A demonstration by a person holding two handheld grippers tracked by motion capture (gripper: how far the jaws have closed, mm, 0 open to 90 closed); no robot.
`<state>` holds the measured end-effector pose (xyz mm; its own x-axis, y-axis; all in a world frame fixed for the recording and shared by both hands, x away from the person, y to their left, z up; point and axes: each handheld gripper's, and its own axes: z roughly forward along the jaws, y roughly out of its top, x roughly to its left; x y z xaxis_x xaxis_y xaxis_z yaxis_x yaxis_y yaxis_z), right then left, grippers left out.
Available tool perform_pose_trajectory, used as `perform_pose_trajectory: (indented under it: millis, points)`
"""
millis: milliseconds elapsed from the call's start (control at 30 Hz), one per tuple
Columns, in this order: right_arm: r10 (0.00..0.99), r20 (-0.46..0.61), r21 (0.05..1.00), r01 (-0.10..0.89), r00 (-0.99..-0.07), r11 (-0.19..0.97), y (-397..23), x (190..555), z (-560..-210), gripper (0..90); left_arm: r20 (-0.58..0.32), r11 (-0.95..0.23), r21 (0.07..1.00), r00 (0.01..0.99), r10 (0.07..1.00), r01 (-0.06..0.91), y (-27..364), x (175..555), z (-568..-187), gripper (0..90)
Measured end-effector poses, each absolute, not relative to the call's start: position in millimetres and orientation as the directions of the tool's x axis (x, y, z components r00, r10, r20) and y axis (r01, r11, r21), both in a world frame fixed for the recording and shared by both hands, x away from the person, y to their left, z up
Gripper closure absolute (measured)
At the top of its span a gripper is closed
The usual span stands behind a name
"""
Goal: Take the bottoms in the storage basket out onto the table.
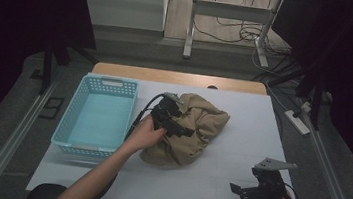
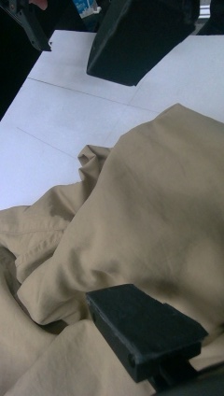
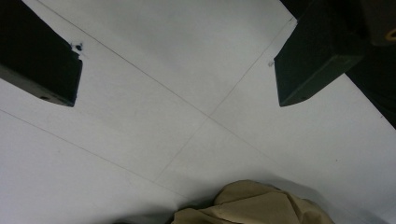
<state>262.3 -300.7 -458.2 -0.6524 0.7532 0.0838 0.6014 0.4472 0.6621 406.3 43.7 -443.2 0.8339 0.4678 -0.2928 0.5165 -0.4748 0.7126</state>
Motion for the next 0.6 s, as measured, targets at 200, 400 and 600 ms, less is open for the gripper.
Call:
perform_pose_trajectory:
  millis: [200,400,600]
  points:
    - [0.754,0.084,0.662,0.602,-0.652,0.447,-300.7,262.3,-458.2,1.0,-0.291,-0.477,0.715,0.839,0.460,0.511,46.2,402.2,-441.0,0.1]
    - [0.754,0.083,0.660,0.603,-0.652,0.449,-300.4,262.3,-458.2,1.0,-0.290,-0.483,0.712,0.840,0.459,0.509,48.7,398.2,-440.6,0.2]
    - [0.756,0.084,0.663,0.603,-0.649,0.444,-300.9,262.5,-458.2,1.0,-0.288,-0.484,0.712,0.840,0.459,0.509,52.2,394.2,-440.2,0.2]
